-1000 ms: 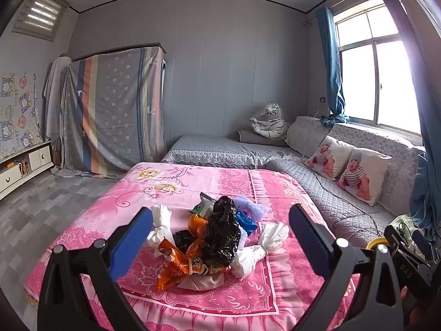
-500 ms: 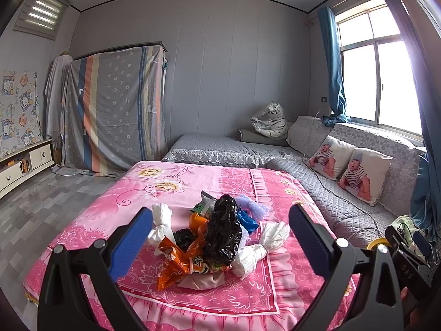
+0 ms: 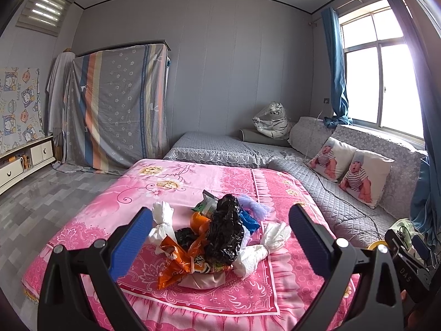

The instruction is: Collect trash

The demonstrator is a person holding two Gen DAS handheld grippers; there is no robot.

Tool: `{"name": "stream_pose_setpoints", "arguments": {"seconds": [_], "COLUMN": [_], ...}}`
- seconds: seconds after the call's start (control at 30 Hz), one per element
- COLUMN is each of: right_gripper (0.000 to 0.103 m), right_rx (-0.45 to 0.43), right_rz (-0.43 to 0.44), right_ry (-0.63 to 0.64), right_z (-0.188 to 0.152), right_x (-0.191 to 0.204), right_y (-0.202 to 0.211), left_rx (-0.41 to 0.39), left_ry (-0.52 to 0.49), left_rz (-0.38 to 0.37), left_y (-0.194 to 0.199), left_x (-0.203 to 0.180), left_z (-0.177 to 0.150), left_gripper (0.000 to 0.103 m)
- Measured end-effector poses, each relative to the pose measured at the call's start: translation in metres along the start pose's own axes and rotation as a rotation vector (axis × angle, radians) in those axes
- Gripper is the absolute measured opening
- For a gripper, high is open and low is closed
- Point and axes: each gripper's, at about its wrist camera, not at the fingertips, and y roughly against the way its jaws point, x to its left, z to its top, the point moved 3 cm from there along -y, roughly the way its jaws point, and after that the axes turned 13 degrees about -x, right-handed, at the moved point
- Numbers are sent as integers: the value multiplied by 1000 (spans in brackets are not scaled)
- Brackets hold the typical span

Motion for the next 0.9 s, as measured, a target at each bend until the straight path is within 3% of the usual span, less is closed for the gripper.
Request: {"name": "stream_pose_setpoints", "arguments": {"seconds": [0.9], "right_gripper": [95], "right_rx": [7], "right_rz": [5], "right_ry": [-3], "right_z": [-4], "right_x": [1], "right_y": [-2], "left_rx": [16], "left_ry": [-6], "left_rz": [3], "left_y": [-1], "left_x": [-1], "left_z": [-3], "left_gripper": [95]}}
